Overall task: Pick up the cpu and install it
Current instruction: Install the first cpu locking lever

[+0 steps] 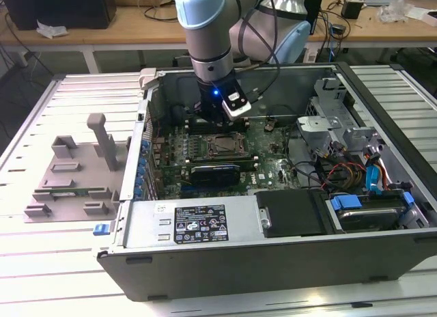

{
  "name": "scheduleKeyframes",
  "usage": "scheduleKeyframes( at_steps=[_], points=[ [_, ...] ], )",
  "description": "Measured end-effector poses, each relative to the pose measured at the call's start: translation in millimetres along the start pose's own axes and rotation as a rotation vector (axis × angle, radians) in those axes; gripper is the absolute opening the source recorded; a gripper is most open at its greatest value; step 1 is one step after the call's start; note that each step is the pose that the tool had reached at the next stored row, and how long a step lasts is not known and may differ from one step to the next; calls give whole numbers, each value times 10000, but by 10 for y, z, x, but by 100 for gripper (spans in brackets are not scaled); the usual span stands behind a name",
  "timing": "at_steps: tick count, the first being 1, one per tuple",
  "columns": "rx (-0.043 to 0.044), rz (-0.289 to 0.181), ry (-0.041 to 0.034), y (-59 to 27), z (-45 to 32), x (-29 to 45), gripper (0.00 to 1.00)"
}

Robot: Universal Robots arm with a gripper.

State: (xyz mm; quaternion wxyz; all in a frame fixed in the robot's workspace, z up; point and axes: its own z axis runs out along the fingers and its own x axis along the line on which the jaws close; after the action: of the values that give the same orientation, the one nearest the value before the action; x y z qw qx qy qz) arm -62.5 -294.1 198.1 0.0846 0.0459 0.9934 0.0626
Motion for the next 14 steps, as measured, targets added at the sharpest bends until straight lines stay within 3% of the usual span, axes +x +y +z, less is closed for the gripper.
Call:
scheduleKeyframes(
  at_steps=[7,10,14],
  points=[
    [39,-8,-5,0,1,0,11],
    [-13,1,-12,1,-1,-3,11],
    [-11,1,-10,11,-79,-16,11]
  ],
)
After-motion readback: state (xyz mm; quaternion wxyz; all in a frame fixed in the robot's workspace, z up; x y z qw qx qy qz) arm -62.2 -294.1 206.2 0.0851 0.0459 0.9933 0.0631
